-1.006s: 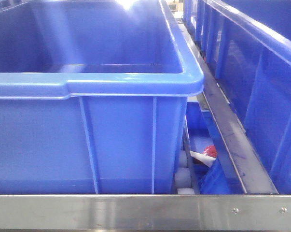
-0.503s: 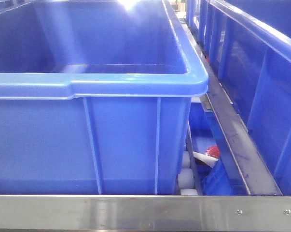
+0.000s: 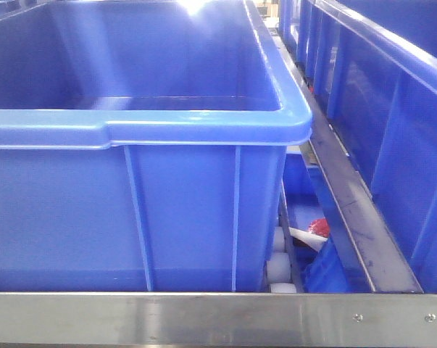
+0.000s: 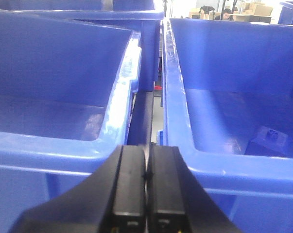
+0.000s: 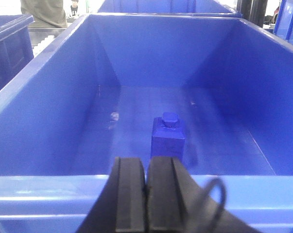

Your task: Pick and sort blue part to right shelf

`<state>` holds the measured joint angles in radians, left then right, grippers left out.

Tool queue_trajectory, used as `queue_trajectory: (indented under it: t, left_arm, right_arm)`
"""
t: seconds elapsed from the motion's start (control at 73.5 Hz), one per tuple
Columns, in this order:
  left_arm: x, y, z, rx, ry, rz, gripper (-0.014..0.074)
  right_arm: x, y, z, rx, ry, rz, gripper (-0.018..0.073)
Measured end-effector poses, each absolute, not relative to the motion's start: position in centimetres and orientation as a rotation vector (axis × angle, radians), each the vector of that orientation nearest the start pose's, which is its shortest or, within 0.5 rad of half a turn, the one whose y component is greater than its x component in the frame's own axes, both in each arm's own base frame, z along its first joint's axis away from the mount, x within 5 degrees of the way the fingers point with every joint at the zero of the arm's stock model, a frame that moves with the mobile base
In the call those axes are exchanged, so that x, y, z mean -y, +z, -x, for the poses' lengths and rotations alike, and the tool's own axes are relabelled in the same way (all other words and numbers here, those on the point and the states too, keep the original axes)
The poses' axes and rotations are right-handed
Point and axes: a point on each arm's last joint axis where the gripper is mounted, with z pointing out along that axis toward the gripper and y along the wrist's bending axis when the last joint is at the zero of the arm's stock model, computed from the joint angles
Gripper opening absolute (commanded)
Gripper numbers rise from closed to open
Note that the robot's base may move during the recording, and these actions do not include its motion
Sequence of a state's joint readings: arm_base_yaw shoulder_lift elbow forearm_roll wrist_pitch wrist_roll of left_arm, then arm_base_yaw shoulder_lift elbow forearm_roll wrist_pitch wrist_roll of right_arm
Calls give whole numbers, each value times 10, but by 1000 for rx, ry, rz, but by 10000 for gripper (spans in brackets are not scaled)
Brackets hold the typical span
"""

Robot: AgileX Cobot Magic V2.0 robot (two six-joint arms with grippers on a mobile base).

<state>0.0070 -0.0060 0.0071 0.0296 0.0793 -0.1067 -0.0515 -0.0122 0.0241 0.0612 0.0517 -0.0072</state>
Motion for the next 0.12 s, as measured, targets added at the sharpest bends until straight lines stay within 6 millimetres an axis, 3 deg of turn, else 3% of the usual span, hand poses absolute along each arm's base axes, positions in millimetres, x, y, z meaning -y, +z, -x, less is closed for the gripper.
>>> queue_trajectory:
  t: [0.122]
  left_arm:
    - [-1,204,-56,-1563,-53,68,129]
  right_arm:
    - [3,201,-56,-1545,4,-79,57]
